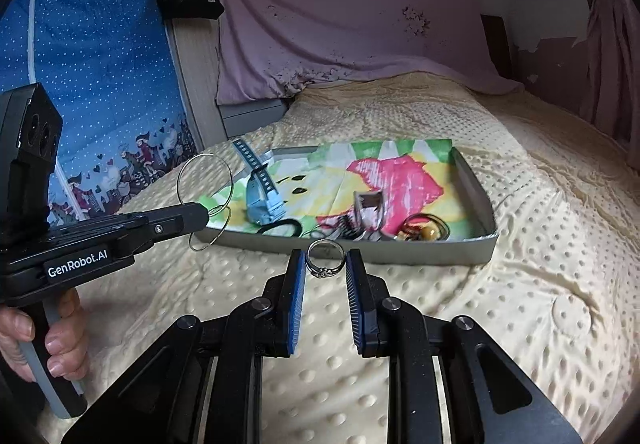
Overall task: Organize jewelry
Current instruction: 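Carry both rings into the metal tray and open both tools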
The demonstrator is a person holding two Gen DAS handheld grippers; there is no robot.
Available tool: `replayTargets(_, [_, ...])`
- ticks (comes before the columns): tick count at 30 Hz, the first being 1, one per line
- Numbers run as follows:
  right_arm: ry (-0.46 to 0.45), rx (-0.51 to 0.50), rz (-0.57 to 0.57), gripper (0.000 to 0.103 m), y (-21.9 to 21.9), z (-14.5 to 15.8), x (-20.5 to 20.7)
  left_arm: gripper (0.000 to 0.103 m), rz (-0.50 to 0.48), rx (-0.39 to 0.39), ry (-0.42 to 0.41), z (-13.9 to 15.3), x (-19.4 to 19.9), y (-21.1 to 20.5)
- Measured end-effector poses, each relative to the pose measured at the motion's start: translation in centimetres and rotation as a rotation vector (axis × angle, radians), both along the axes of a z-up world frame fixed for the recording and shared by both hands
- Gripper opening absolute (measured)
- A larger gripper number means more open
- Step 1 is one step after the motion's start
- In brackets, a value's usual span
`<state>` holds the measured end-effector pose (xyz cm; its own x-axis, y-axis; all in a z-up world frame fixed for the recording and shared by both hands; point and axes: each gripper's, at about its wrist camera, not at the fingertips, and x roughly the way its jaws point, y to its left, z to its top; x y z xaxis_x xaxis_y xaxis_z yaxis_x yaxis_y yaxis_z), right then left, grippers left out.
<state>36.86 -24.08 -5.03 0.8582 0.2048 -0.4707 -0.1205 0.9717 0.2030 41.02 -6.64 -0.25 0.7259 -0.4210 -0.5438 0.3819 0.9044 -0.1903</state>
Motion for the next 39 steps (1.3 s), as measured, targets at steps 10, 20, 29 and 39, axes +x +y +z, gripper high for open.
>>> replayTargets(10, [0.036,-0.029,-0.055,0.018,-3.1,-0.5,6.5,0.004,0.025,-0.022,0.006,-1.4,6.7,-2.5])
replayTargets(20, [0.170,-0.027,-0.075,0.018,-3.9,-3.7,10.7,0.004,0.042,-0.023,0.080,-3.8,8.8,-3.2])
replayTargets(29, [0.192,-0.041,-0.080,0.019,-3.7,-4.3,11.1,0.004,0.052,-0.002,0.134,-5.1,8.9,-3.6])
replayTargets(39, [0.200,-0.040,-0.073,0.020,-3.8,-4.3,11.3,0.004,0.063,0.007,0.136,-5.2,8.7,-3.6])
